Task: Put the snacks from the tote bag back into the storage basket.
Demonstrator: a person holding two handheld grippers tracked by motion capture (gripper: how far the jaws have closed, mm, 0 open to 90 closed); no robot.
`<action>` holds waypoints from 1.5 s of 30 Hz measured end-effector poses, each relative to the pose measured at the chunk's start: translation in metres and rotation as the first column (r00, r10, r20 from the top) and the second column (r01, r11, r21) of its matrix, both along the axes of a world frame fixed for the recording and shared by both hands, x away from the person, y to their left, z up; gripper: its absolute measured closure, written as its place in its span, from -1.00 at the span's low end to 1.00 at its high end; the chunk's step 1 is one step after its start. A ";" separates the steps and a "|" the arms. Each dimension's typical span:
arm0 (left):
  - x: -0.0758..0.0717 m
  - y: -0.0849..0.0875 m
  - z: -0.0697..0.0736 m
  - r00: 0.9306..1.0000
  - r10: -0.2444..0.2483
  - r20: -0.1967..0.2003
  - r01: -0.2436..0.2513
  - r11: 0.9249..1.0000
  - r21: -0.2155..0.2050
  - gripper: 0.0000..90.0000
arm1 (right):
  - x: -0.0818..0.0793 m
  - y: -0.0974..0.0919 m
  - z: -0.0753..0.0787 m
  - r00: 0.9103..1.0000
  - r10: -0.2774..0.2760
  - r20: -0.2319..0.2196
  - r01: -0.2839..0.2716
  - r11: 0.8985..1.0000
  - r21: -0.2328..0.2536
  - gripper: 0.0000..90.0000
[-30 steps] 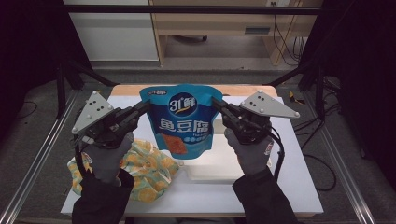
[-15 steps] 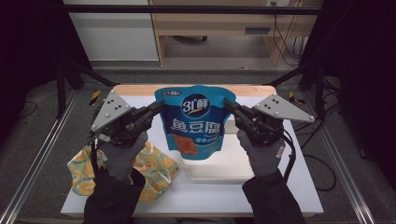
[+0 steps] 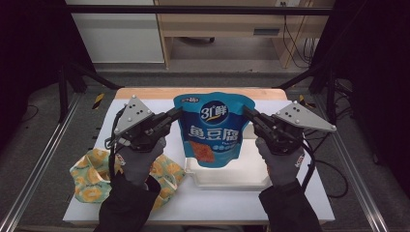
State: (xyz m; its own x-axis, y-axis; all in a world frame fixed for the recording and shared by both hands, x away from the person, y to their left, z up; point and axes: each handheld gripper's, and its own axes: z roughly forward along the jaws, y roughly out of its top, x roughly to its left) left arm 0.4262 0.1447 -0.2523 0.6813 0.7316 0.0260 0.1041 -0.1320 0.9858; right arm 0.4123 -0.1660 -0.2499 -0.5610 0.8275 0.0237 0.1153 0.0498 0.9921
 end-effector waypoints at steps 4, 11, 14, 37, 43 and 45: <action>0.002 -0.005 -0.004 1.000 -0.010 0.000 0.010 1.000 0.003 1.00 | 0.000 -0.005 -0.004 1.000 -0.007 -0.003 0.007 1.000 -0.002 1.00; 0.006 -0.012 -0.011 1.000 -0.022 -0.010 0.022 1.000 0.004 1.00 | -0.001 -0.012 -0.010 1.000 -0.018 -0.009 0.018 1.000 -0.006 1.00; 0.008 -0.014 -0.015 1.000 -0.027 -0.013 0.027 1.000 0.011 1.00 | 0.000 -0.015 -0.012 1.000 -0.023 -0.013 0.023 1.000 -0.005 1.00; 0.019 -0.018 -0.048 0.997 -0.017 -0.080 0.023 0.997 0.071 1.00 | 0.011 -0.017 -0.052 0.997 -0.025 -0.079 0.025 1.000 -0.005 1.00; 0.020 -0.015 -0.056 0.995 -0.011 -0.096 0.019 0.996 0.089 1.00 | 0.013 -0.015 -0.061 0.996 -0.017 -0.091 0.017 1.000 -0.007 1.00; 0.020 -0.015 -0.058 0.995 -0.007 -0.101 0.016 0.996 0.092 1.00 | 0.014 -0.014 -0.065 0.995 -0.013 -0.096 0.012 1.000 -0.007 1.00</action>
State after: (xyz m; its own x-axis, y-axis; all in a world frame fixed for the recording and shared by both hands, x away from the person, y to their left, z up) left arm 0.4460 0.1296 -0.3101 0.6922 0.7213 0.0242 0.1997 -0.2236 0.9540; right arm 0.4258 -0.1799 -0.3149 -0.5459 0.8348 0.0712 0.2106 0.0545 0.9761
